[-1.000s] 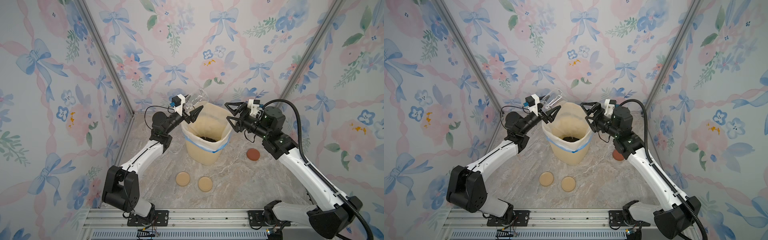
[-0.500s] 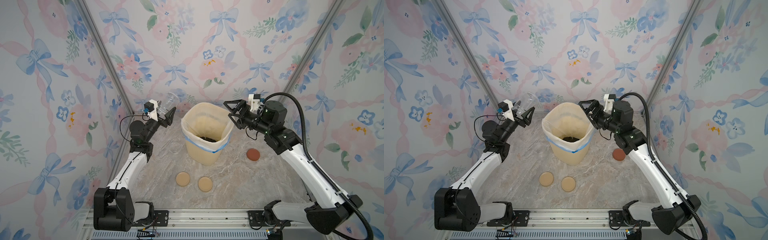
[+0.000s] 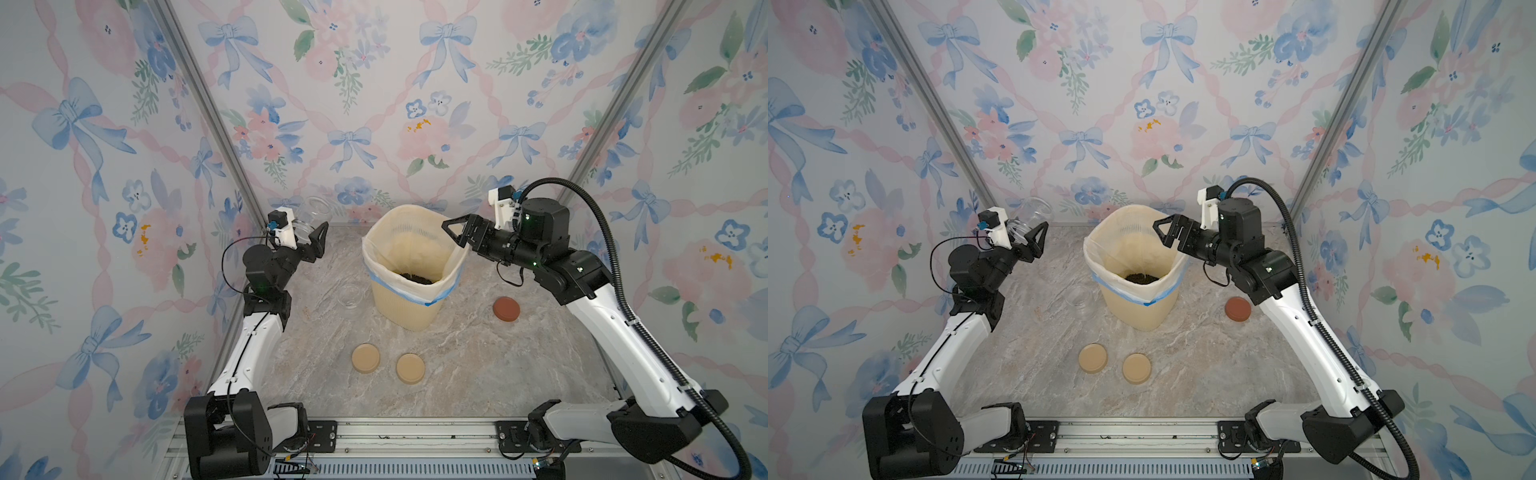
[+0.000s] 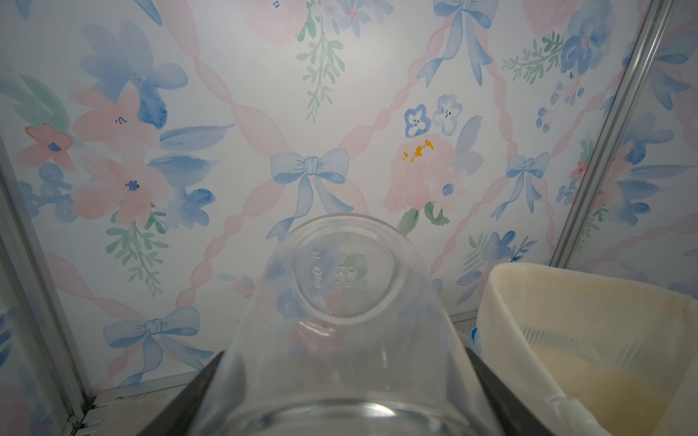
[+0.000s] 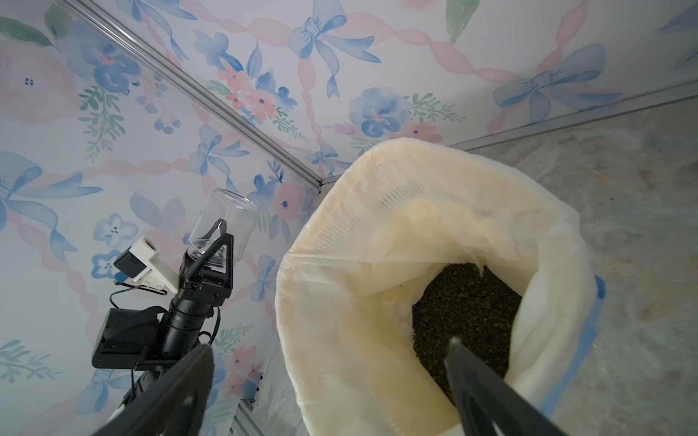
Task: Empty moldy tea leaves from jars
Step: Place the jar at the center of the board.
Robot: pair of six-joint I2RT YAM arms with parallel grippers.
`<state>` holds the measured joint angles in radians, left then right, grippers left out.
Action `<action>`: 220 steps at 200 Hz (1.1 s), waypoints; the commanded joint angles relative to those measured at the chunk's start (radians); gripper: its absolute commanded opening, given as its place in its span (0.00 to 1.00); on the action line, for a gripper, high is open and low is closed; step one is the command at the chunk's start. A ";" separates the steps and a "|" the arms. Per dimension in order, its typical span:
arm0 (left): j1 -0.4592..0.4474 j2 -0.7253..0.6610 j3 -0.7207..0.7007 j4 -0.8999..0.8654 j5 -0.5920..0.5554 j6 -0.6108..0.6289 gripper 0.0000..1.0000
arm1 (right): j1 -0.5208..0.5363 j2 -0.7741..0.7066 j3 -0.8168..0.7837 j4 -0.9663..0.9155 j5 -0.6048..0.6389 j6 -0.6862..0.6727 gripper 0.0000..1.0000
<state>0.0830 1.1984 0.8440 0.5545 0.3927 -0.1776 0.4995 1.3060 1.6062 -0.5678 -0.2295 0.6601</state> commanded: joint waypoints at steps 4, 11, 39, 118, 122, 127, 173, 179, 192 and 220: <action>0.004 -0.072 -0.026 -0.004 -0.032 -0.013 0.50 | 0.002 -0.061 0.028 -0.070 0.065 -0.174 0.97; 0.005 -0.084 -0.036 -0.029 -0.044 -0.010 0.50 | -0.001 -0.065 0.034 -0.080 0.075 -0.198 0.97; 0.005 -0.127 -0.103 -0.109 -0.102 -0.015 0.51 | -0.002 -0.077 0.067 -0.123 0.116 -0.280 0.97; 0.007 -0.061 -0.054 -0.372 -0.232 -0.027 0.51 | -0.019 -0.155 0.043 -0.159 0.150 -0.312 0.98; 0.006 -0.052 -0.044 -0.387 -0.234 -0.024 0.51 | -0.019 -0.158 0.042 -0.161 0.146 -0.307 0.97; 0.006 -0.041 -0.031 -0.408 -0.236 -0.019 0.51 | -0.018 -0.160 0.038 -0.165 0.139 -0.302 0.98; 0.002 0.097 0.065 -0.578 -0.209 0.029 0.51 | -0.009 -0.189 -0.047 -0.187 0.125 -0.292 0.98; -0.001 0.111 0.072 -0.594 -0.209 0.035 0.51 | -0.009 -0.198 -0.062 -0.184 0.125 -0.290 0.98; -0.007 0.145 0.089 -0.634 -0.207 0.056 0.51 | -0.007 -0.212 -0.089 -0.186 0.119 -0.288 0.98; -0.026 0.201 0.124 -0.703 -0.222 0.089 0.51 | 0.020 -0.233 -0.121 -0.216 0.118 -0.288 0.98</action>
<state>0.0731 1.3750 0.9123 -0.0986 0.1711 -0.1410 0.4942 1.1072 1.5101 -0.7494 -0.1001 0.3660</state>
